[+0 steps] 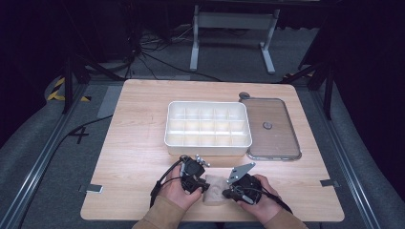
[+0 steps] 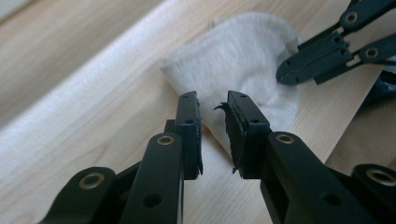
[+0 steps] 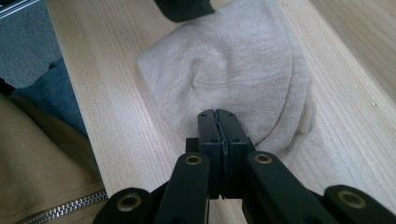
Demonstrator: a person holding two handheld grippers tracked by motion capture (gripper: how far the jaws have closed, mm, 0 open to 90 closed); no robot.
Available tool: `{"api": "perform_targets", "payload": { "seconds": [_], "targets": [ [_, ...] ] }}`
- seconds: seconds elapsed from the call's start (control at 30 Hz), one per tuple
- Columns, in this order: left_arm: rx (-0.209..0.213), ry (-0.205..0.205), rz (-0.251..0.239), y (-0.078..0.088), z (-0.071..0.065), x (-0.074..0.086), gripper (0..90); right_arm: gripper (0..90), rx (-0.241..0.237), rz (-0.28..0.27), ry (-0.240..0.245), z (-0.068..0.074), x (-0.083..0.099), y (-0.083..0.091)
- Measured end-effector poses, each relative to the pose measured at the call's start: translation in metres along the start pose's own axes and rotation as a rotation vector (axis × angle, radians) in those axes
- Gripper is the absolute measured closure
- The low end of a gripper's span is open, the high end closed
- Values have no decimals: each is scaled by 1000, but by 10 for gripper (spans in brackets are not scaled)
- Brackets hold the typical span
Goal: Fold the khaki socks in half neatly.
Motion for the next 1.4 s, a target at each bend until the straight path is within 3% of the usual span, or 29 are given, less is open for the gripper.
{"api": "perform_targets", "payload": {
  "seconds": [0.13,0.37,0.6,0.8,0.9,1.0,1.2,1.27,1.4],
  "targets": [
    [26,6,50,-5,-2,1,743,897,-1,0,0,0,0,0],
    [69,27,56,-10,3,2,764,897,-3,0,-3,0,0,0],
    [58,8,51,-9,1,1,893,897,-2,1,-2,0,0,0],
    [53,2,45,-6,-2,1,895,897,-3,2,-2,-1,0,0],
    [66,19,43,-6,1,1,889,897,-3,2,-5,-1,0,0],
    [72,37,55,-7,3,1,776,897,-6,2,-2,-1,0,0],
    [65,40,79,-12,3,1,742,897,-2,4,-2,0,0,0],
    [66,39,92,-14,2,2,758,897,-1,5,-2,0,0,0],
    [59,34,87,-11,1,2,891,897,-2,5,0,0,0,0]
  ]
}}
Point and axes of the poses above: each handheld gripper's, and its own axes: y roughly backward along the jaws, x roughly out of its underside, z roughly to its left, the point moved 2 cm from there along -y, roughly forward along the jaws, and after that the axes turned 10 degrees about y, right-handed, at the moved point
